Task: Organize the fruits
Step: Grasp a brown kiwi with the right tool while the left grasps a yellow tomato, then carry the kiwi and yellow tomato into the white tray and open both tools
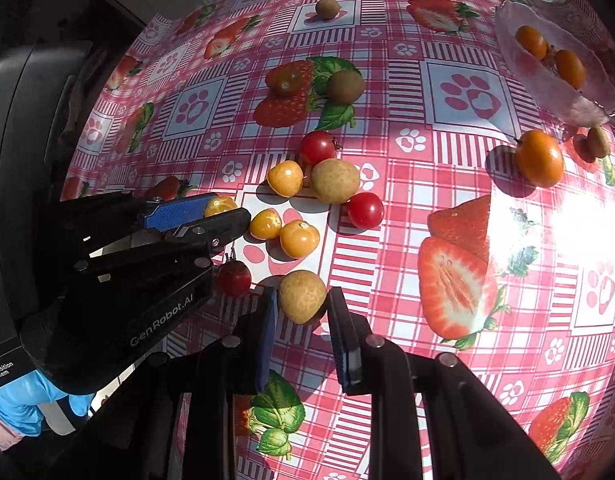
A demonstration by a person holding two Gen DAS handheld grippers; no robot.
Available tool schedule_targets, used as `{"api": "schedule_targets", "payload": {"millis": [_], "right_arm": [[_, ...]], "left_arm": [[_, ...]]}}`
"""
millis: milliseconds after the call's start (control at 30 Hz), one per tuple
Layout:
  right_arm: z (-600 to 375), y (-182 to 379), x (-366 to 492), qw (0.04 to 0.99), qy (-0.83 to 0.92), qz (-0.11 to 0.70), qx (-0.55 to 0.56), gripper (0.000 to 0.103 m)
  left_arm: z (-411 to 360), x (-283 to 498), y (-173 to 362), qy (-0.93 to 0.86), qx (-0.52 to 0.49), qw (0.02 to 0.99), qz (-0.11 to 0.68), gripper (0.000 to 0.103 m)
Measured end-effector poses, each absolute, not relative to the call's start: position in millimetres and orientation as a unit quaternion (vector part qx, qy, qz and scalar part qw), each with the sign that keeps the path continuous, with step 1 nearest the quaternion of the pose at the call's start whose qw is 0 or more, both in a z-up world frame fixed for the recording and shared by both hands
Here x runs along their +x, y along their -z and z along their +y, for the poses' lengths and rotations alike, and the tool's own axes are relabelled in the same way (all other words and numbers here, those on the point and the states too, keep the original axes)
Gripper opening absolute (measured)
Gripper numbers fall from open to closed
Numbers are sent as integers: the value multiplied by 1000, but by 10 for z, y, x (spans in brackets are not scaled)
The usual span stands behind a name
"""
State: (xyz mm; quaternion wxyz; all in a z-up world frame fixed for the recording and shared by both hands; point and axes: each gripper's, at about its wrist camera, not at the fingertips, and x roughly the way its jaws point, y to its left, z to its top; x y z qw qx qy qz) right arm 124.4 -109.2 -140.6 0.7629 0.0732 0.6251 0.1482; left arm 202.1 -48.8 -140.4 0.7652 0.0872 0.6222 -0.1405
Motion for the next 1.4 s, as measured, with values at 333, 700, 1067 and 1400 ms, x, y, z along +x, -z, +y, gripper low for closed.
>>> {"api": "schedule_targets", "payload": {"millis": [333, 700, 1067, 1400], "right_arm": [[-1292, 1322, 1036, 758, -138, 630, 97, 28], [-1142, 1050, 667, 759, -156, 627, 75, 28], [-681, 828, 399, 760, -186, 622, 40, 28], [-111, 783, 192, 748, -227, 624, 2, 28]], "left_arm": [[-323, 1520, 1021, 146, 45, 780, 607, 25], [-121, 1211, 630, 136, 22, 796, 589, 25], [425, 699, 456, 96, -15, 805, 586, 25], [1099, 178, 540, 40, -44, 798, 600, 25]]}}
